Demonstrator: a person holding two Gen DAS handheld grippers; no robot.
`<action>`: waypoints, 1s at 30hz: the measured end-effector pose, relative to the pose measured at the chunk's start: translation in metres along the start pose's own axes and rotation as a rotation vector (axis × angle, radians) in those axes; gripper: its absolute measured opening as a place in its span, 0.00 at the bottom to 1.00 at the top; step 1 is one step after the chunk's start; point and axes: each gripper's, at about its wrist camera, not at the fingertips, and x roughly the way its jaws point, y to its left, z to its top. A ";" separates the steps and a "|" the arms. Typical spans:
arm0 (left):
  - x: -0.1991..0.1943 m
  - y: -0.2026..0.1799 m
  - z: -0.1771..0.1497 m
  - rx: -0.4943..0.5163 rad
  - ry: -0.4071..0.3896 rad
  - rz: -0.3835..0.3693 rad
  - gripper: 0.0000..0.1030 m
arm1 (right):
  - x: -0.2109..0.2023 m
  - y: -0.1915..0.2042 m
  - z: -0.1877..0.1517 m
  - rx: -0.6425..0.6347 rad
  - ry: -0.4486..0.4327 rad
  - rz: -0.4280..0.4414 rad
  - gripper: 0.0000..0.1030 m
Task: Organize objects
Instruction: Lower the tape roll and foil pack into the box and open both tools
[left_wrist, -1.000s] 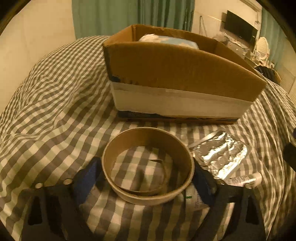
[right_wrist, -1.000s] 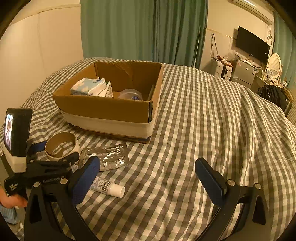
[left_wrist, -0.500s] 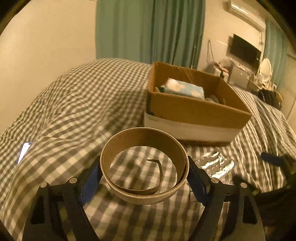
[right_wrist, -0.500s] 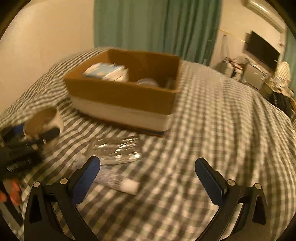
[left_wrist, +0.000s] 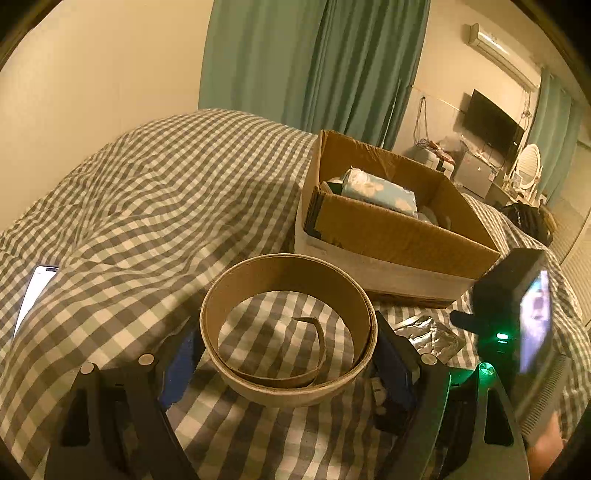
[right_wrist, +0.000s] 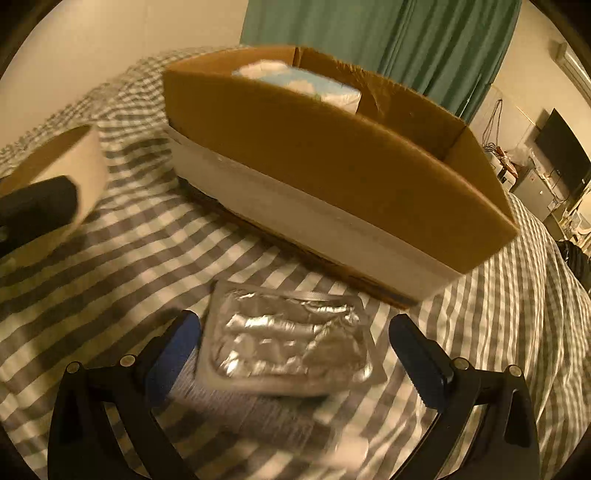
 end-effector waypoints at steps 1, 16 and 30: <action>0.000 0.000 0.000 0.001 0.001 0.001 0.84 | 0.007 -0.001 0.000 0.001 0.017 0.006 1.00; -0.003 -0.014 -0.009 0.066 0.026 0.041 0.84 | -0.046 -0.031 -0.012 0.102 -0.052 0.016 0.95; -0.054 -0.060 0.111 0.224 -0.196 0.008 0.84 | -0.196 -0.080 0.052 0.133 -0.365 -0.002 0.95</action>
